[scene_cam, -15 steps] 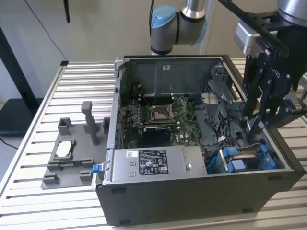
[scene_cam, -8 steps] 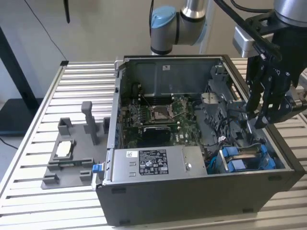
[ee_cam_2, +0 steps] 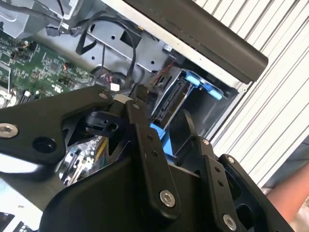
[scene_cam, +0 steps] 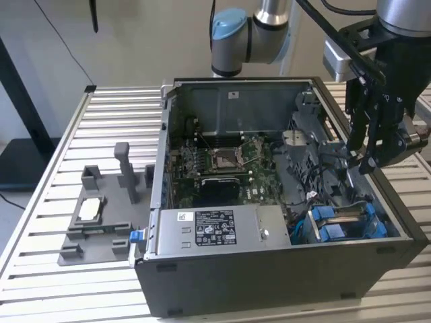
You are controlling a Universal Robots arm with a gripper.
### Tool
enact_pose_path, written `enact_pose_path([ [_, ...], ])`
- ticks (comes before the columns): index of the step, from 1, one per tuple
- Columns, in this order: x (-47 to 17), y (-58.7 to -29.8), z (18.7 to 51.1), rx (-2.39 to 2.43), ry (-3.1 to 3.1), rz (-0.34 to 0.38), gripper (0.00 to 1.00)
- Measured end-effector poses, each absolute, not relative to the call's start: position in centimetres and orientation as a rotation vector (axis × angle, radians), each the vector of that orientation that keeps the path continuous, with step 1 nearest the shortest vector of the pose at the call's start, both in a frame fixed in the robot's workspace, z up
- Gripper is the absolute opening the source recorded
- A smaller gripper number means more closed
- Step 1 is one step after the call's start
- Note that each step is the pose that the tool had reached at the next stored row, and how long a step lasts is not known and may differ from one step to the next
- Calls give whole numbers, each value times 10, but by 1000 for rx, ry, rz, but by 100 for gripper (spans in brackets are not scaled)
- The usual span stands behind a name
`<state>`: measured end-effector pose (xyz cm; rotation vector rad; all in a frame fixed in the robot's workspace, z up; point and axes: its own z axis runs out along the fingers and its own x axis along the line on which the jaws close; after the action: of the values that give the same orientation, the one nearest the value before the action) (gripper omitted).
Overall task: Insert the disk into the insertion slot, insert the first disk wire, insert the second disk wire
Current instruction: 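Insert the disk into the insertion slot, then insert the first disk wire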
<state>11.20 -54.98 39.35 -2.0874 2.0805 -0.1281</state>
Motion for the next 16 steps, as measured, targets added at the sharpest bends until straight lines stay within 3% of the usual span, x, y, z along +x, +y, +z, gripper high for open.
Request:
enact_pose_path([
  [7, 112, -546, 389, -2127, 2033, -118, 47],
  [10, 112, -546, 389, -2128, 2024, -109, 38],
  [12, 112, -546, 389, -2128, 2024, -109, 26],
  [16, 112, -547, 389, -2130, 2025, -106, 19],
])
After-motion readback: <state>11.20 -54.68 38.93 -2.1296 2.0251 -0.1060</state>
